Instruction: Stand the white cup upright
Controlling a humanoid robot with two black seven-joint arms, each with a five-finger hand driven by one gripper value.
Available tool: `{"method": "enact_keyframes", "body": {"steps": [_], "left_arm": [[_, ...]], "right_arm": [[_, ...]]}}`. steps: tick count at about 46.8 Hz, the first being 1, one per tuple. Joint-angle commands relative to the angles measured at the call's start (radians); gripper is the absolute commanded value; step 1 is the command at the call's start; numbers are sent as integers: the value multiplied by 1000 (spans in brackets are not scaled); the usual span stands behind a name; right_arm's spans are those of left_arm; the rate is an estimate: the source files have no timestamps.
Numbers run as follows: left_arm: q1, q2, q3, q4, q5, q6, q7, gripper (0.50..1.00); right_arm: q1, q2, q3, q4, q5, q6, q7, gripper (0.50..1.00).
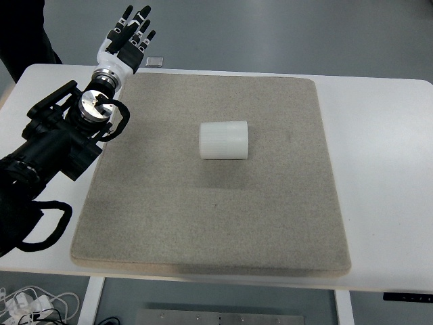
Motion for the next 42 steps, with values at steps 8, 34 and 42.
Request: {"method": "enact_keyframes", "body": {"steps": [8,34,42], "left_arm": [[5,0,0,0,0,-1,0,994],[-18,-3,20,5,11,-57,3,994],[-35,-12,84,5,116,-71,-2,994]], "right_arm": [[0,0,0,0,0,0,0,952],[0,0,0,0,0,0,0,952],[0,0,0,0,0,0,0,952]]}}
